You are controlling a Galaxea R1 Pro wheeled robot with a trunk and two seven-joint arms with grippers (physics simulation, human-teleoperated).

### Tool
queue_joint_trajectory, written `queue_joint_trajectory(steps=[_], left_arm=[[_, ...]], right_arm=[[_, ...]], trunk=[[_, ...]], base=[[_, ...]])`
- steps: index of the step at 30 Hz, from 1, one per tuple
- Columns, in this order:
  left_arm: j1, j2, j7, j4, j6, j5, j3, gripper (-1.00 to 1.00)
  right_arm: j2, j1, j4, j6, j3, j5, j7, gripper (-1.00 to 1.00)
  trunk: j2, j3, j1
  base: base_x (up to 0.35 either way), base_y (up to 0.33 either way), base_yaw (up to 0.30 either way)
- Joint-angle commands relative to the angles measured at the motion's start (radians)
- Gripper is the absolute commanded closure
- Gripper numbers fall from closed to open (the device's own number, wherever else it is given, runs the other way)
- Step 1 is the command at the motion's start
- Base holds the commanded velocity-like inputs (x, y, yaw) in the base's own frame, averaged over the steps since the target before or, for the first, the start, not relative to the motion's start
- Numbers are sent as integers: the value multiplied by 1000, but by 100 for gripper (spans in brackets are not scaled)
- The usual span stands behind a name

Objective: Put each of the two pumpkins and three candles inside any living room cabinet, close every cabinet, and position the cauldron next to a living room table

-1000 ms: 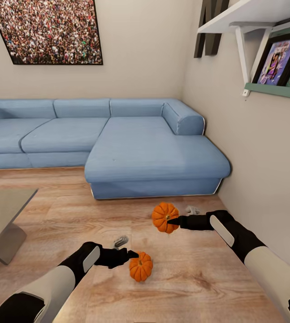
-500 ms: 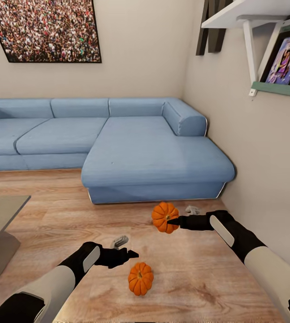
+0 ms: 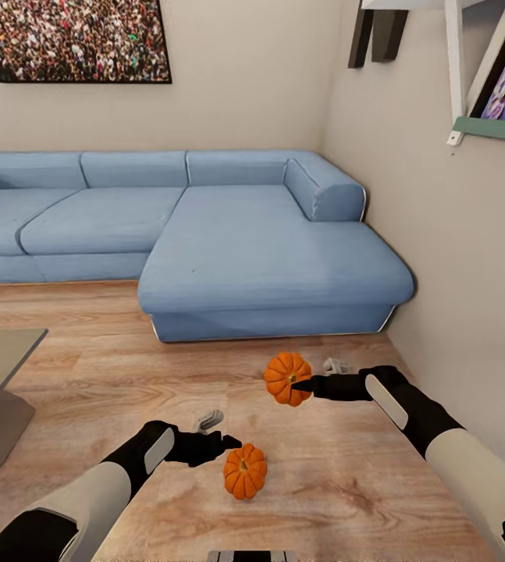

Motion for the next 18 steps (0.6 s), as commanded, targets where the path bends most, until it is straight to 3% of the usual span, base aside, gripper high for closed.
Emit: queue_joint_trajectory(steps=[1, 12, 18], left_arm=[[-1, 0, -3, -1, 3, 2, -3, -100], [-1, 0, -6, -1, 1, 3, -4, -100], [-1, 0, -7, -1, -42, 4, -5, -100]], right_arm=[[-1, -1, -1, 2, 2, -3, 2, 100], [-1, -1, -1, 2, 2, -3, 3, 100], [-1, -1, 0, 2, 2, -3, 4, 100]], trunk=[[-1, -5, 0], [-3, -47, 5], [-5, -71, 8]], base=[[0, 0, 0], [0, 0, 0], [0, 0, 0]])
